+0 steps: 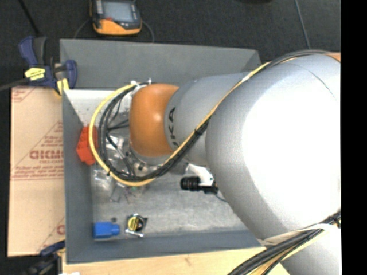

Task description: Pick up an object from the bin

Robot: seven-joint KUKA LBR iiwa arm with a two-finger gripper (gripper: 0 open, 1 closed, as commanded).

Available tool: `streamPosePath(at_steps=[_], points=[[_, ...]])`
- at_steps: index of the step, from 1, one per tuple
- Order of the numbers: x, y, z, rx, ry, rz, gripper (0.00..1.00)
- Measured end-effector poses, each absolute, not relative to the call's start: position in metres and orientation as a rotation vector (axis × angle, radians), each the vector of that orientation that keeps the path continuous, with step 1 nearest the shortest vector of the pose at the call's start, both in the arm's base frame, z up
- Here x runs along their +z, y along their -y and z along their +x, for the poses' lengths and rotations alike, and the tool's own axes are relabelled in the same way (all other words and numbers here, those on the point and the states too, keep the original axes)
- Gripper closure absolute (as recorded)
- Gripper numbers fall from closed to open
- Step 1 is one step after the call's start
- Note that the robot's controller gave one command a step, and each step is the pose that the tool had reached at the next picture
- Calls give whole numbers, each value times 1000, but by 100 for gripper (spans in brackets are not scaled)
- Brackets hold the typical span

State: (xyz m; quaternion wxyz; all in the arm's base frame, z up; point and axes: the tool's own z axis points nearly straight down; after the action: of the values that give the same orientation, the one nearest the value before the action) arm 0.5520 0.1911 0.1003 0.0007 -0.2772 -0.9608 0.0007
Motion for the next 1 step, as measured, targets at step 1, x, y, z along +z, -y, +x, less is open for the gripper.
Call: streamPosePath(at_steps=[1], points=[[70, -180, 552, 4, 2888, -1224, 0]])
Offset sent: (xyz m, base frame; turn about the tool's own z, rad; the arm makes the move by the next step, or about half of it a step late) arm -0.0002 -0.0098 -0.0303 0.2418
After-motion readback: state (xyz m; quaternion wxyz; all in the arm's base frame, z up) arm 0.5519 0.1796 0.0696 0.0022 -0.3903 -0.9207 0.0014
